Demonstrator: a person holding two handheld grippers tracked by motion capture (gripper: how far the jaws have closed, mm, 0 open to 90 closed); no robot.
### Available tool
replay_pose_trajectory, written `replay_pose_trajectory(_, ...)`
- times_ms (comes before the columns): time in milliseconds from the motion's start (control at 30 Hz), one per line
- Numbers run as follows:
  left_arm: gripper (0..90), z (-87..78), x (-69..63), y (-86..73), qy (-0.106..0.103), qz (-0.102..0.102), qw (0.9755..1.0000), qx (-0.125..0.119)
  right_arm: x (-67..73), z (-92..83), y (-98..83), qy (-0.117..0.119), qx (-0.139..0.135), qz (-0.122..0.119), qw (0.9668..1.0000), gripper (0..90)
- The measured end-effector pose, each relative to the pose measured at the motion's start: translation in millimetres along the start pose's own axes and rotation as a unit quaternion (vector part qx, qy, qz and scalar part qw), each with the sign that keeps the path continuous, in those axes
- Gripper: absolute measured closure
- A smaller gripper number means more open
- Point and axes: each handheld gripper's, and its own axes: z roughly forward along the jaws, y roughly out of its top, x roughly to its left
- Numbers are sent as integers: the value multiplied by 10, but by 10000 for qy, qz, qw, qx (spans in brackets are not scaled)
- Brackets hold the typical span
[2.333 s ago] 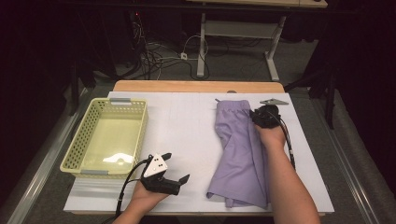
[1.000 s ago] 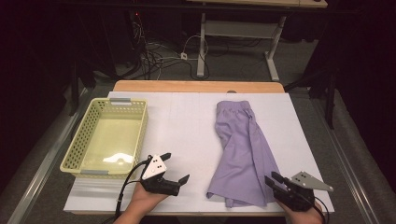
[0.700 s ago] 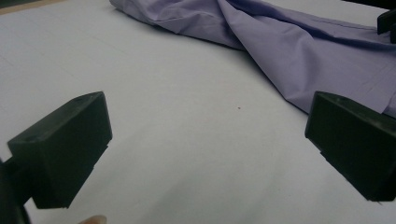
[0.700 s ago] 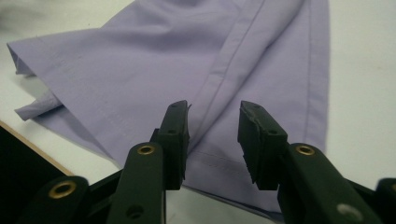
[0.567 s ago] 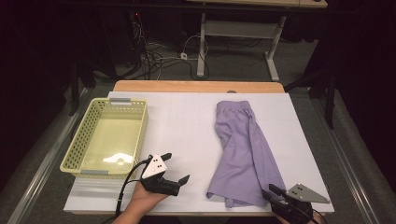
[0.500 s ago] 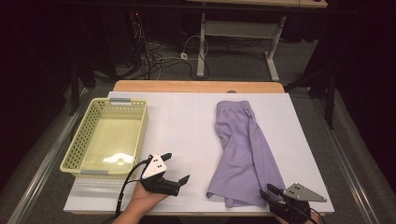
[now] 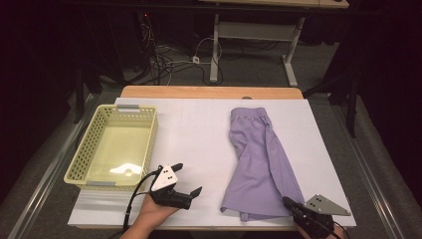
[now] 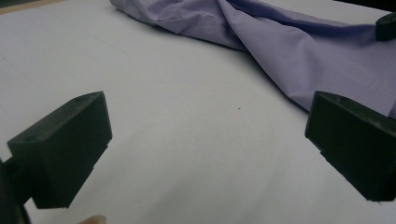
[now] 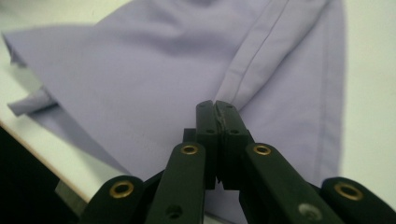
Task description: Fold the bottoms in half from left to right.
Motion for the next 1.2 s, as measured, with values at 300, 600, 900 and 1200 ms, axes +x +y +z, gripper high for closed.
replay_pose_trajectory(300,0,1,6,1,-21,-8,10000,9,-316,-148,-103,-368,-120,244,9990,900)
replay_pose_trajectory(600,0,0,6,1,-35,-5,10000,6,-519,-214,-191,-625,-59,361,9974,900)
replay_pose_trajectory(900,0,0,5,0,-38,-4,10000,-1,-592,-180,-254,-601,27,565,9966,892)
replay_pose_trajectory(1200,0,0,1,0,-21,-6,10000,-7,-506,-218,-170,-426,-179,587,9972,760)
